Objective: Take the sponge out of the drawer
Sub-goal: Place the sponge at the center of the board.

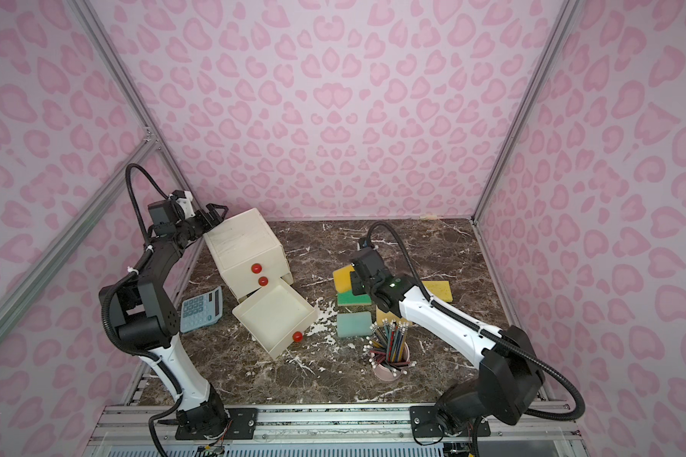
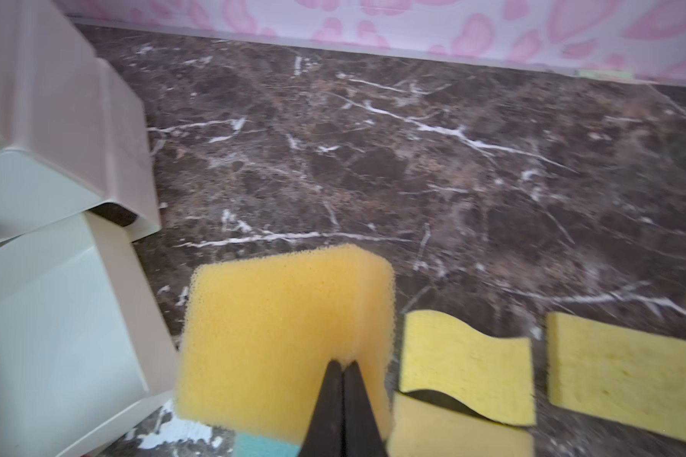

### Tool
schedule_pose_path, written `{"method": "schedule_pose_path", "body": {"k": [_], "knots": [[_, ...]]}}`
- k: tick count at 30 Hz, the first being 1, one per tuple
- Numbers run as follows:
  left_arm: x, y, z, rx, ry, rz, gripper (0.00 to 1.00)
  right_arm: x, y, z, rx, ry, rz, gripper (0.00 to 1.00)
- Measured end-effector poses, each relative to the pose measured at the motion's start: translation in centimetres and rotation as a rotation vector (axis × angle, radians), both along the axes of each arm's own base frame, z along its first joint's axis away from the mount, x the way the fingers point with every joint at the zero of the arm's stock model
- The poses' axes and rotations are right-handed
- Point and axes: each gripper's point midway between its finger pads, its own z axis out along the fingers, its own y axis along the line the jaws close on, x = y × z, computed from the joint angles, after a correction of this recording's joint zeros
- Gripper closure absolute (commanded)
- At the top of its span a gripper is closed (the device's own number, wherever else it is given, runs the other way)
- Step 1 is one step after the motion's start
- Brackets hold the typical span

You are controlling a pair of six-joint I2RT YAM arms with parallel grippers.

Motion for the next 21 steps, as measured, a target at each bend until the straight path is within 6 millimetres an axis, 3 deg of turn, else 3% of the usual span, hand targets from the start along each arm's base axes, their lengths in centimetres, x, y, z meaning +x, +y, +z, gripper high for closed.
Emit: {"method": "schedule_pose_path", "body": {"k": [5, 13, 18, 21], "knots": [[0.0, 0.0, 0.0, 0.000, 0.000, 0.000, 0.01, -1.8, -8.1, -0.5, 0.001, -0.017, -0.204, 1.00], [0.0, 0.0, 0.0, 0.000, 0.000, 0.000, 0.01, -4.4, -18.5, 0.3, 0.038, -0.082, -0.471, 1.00], [0.0, 0.0, 0.0, 0.000, 0.000, 0.000, 0.01, -5.1, -21.9, 0.6, 0.058, -0.077, -0.531, 1.00], [0.0, 0.1, 0.0, 0.002, 0.001, 0.003, 0.01, -4.6, -22.6, -0.7, 0.062, -0.017, -0.525, 1.00]]}}
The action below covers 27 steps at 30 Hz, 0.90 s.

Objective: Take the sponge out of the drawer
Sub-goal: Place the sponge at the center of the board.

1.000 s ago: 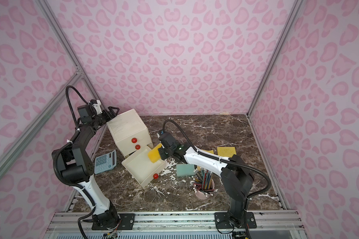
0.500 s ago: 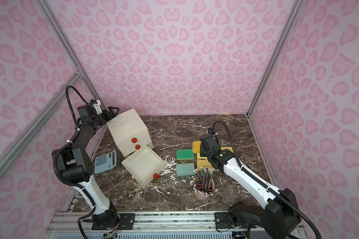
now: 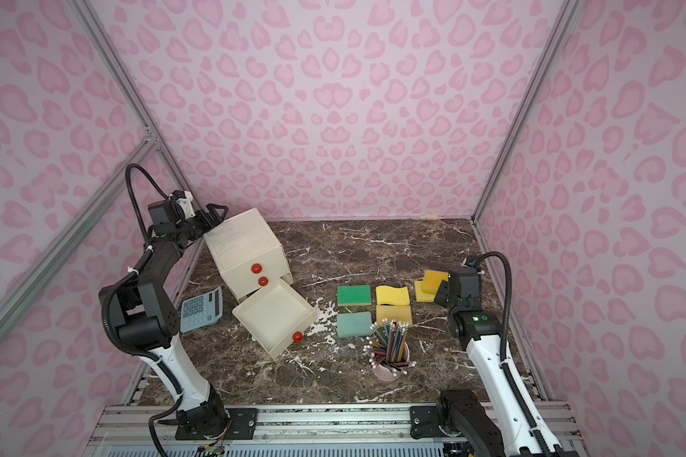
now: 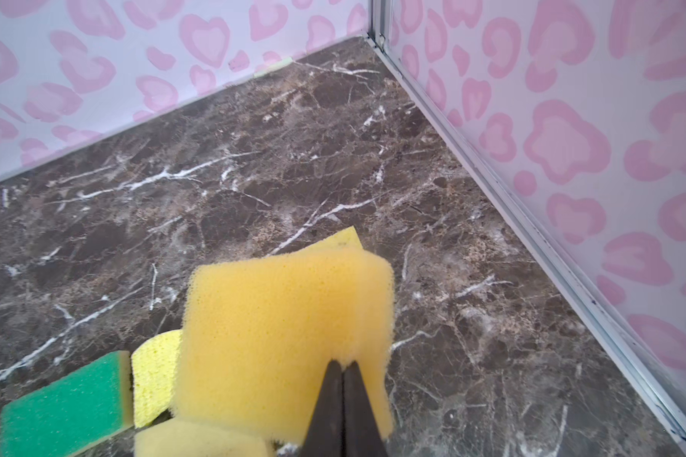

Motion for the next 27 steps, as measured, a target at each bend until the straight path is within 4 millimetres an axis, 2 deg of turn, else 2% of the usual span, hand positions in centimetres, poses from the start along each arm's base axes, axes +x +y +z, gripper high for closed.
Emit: {"method": "schedule_pose_path", "body": {"k": [5, 11, 22, 27], "knots": [[0.0, 0.0, 0.0, 0.000, 0.000, 0.000, 0.01, 1.1, 1.5, -3.0, 0.060, 0.118, 0.086, 1.00], [0.0, 0.0, 0.0, 0.000, 0.001, 0.001, 0.01, -0.1, 1.8, -6.1, 0.096, 0.209, 0.087, 1.00], [0.1, 0.5, -0.1, -0.027, -0.007, -0.004, 0.01, 0.3, 1.0, -8.5, 0.092, 0.330, 0.032, 1.00], [0.5, 0.6, 0.0, -0.042, -0.018, -0.009, 0.01, -0.3, 0.5, -8.0, 0.080, 0.332, 0.007, 1.00]]}}
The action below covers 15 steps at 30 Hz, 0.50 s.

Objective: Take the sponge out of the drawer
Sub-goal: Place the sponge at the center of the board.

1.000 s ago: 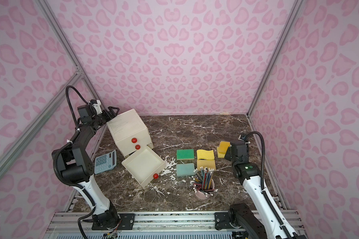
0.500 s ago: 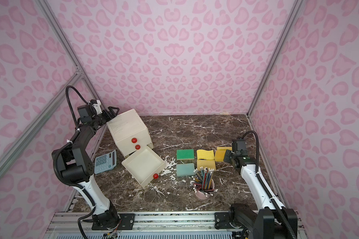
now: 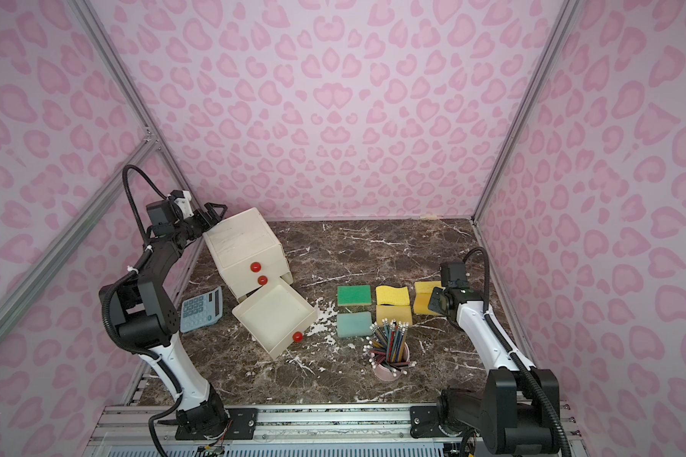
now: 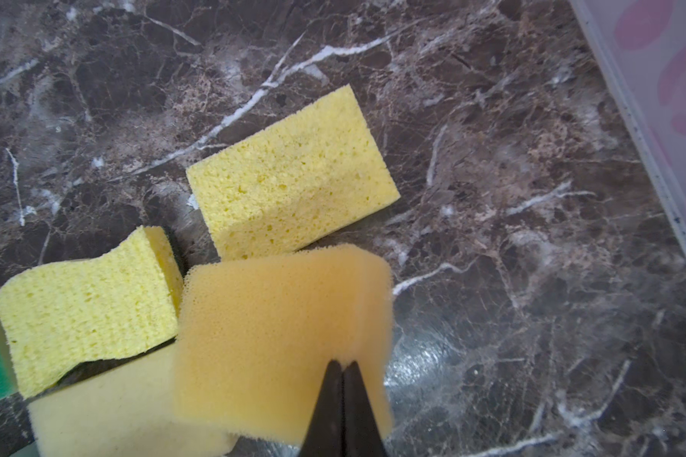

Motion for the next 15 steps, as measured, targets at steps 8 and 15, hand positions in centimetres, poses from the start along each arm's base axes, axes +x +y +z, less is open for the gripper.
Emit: {"method": "schedule_pose_path", "body": {"k": [8, 15], "knots": [[0.1, 0.1, 0.1, -0.006, -0.009, -0.002, 0.01, -0.1, 0.3, -0.1, 0.002, 0.045, 0.001, 1.00], [0.1, 0.1, 0.1, -0.012, -0.008, -0.004, 0.01, -0.7, 0.6, 1.7, -0.006, 0.019, 0.010, 1.00]]}}
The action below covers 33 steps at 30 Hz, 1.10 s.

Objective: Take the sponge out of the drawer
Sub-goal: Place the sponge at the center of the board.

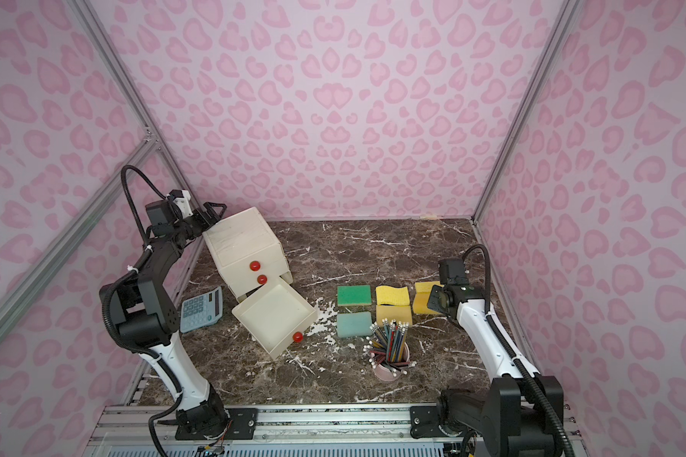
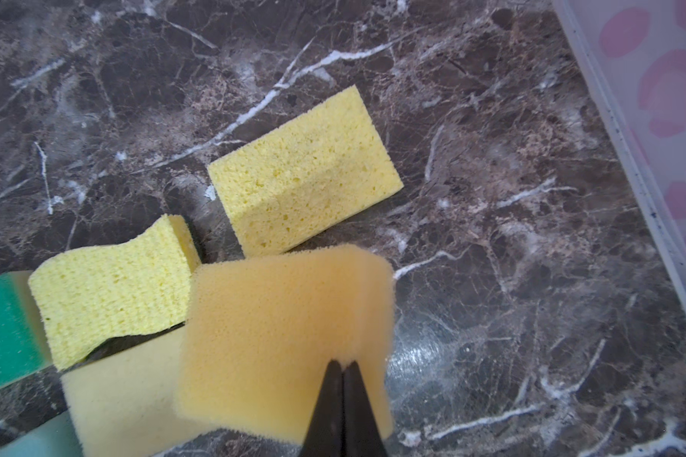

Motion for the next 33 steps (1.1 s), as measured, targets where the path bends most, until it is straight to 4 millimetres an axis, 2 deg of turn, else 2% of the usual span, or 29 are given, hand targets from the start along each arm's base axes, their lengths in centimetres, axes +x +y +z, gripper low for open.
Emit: {"method": "schedule_pose_path", "body": {"k": [5, 12, 17, 25, 27, 33], "knots": [[0.0, 0.0, 0.0, -0.007, 0.001, -0.002, 0.01, -0.6, -0.5, 0.0, -0.026, 0.044, -0.016, 1.00], [0.0, 0.0, 0.0, -0.011, 0.001, 0.000, 0.01, -1.6, -1.0, -1.7, -0.060, 0.143, -0.045, 1.00], [0.0, 0.0, 0.0, -0.013, 0.002, 0.001, 0.01, -1.8, -0.5, -2.9, -0.067, 0.196, -0.027, 0.98], [0.0, 0.0, 0.0, -0.014, 0.002, 0.000, 0.01, -1.9, -0.7, -3.6, -0.088, 0.231, -0.040, 0.87], [0.0, 0.0, 0.0, -0.014, 0.002, 0.000, 0.01, -1.6, -0.9, -3.4, -0.108, 0.234, -0.052, 0.77], [-0.1, 0.0, 0.0, -0.014, 0.002, -0.001, 0.01, -0.9, -1.2, -2.9, -0.174, 0.250, -0.067, 0.59]]}}
